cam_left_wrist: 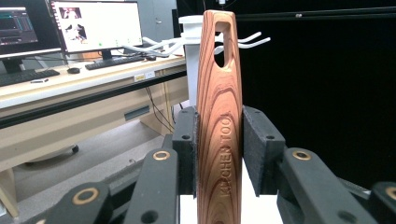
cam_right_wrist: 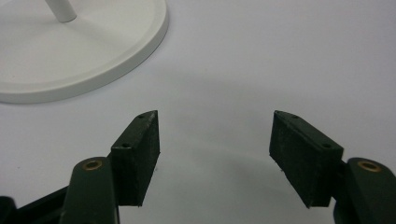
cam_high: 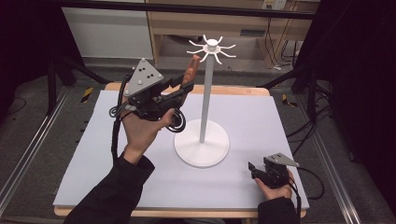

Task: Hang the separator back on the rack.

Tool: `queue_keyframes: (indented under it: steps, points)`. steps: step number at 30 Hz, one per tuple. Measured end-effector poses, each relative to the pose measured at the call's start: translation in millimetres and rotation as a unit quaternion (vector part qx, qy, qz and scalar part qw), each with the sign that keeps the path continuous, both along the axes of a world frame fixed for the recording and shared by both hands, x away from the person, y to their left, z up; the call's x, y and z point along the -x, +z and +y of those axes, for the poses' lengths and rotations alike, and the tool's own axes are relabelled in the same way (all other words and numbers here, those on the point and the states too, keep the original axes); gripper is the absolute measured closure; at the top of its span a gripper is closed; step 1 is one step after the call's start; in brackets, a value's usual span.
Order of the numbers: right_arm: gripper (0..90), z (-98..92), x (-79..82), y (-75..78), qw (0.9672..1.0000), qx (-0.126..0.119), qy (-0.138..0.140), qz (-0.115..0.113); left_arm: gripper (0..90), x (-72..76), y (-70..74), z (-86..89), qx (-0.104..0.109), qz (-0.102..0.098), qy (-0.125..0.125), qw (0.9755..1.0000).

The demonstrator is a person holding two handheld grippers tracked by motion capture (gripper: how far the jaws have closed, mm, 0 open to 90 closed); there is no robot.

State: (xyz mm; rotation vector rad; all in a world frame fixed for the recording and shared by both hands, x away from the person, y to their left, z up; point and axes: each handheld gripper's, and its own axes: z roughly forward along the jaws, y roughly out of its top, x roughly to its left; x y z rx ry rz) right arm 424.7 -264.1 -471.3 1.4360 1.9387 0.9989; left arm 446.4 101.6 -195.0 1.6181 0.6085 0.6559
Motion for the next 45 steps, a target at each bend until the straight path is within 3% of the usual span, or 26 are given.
queue_keyframes:
  steps: [20, 36, 44, 45]
  points:
    - [34.3, -0.7, 0.3, 0.5, 1.0, -0.002, 0.001, -0.001, 67.8, -8.3, -0.2, -12.3, -0.002, 0.003, 0.003, 1.0]
    - [34.4, -0.7, 0.3, 0.4, 1.0, -0.002, 0.002, 0.0, 67.8, -20.0, -9.7, -19.7, 0.0, 0.01, 0.013, 0.9999]
    - [34.4, -0.7, 0.3, 0.4, 1.0, -0.004, 0.002, 0.0, 67.7, -22.6, -11.6, -21.4, 0.004, 0.007, 0.016, 0.9998]
    - [34.4, -0.7, 0.3, 0.4, 1.0, -0.004, 0.001, 0.0, 67.7, -23.7, -12.0, -21.9, 0.001, -0.001, 0.02, 0.9998]
